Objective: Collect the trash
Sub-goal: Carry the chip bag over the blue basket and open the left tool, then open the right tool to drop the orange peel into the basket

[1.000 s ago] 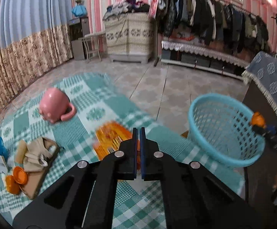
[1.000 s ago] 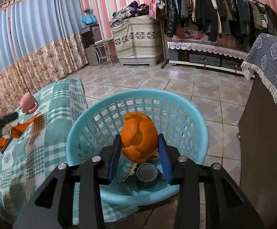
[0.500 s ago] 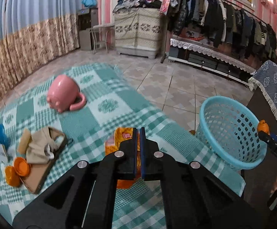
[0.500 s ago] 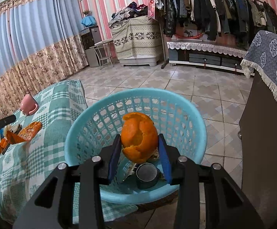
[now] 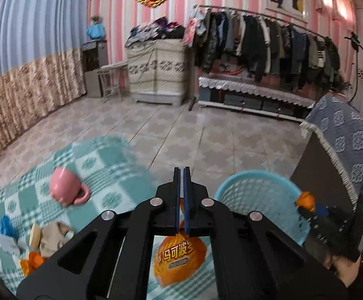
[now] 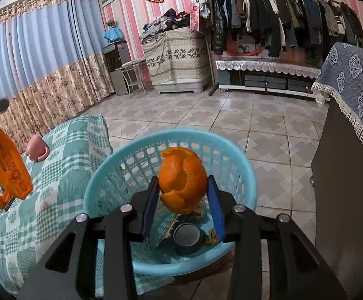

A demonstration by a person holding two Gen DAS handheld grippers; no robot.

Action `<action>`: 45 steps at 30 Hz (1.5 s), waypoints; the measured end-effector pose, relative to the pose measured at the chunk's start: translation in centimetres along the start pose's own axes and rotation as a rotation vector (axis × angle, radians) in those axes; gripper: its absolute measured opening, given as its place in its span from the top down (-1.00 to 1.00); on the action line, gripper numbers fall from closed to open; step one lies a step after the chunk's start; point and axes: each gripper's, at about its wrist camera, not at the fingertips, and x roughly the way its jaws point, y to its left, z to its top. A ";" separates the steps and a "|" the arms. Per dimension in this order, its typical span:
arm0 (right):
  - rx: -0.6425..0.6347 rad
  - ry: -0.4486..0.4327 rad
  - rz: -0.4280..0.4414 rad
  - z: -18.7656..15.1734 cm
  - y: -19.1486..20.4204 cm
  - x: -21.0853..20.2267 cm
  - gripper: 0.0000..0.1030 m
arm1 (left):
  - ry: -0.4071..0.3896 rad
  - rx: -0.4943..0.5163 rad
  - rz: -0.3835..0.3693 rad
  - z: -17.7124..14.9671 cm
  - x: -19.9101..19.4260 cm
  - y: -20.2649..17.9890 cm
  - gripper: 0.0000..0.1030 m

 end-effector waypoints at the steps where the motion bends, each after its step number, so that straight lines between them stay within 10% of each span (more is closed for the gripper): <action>1: 0.000 -0.004 -0.004 0.3 -0.3 -0.2 0.25 | -0.007 0.006 -0.015 0.4 0.0 -0.8 0.99; 16: 0.015 -0.027 -0.073 2.8 -4.6 -1.6 0.25 | 0.046 0.127 -0.168 1.0 7.2 -13.0 0.99; 26: 0.006 0.012 -0.078 2.4 -4.5 -0.3 0.25 | 0.156 0.165 -0.158 -1.9 14.2 -14.6 0.98; 28: -0.004 0.021 -0.074 2.4 -4.0 -0.1 0.25 | 0.183 0.165 -0.137 -2.4 15.2 -13.7 0.78; 30: -0.014 0.027 -0.073 2.3 -3.6 0.0 0.25 | 0.179 0.155 -0.094 -2.4 15.6 -12.9 -0.20; 32: -0.028 0.037 -0.070 2.1 -3.0 0.3 0.25 | 0.143 0.146 -0.060 -2.4 15.1 -11.9 -0.45; 45: -0.002 0.106 -0.069 1.3 0.8 4.2 0.22 | 0.024 0.034 0.147 -2.8 8.3 -1.7 -0.87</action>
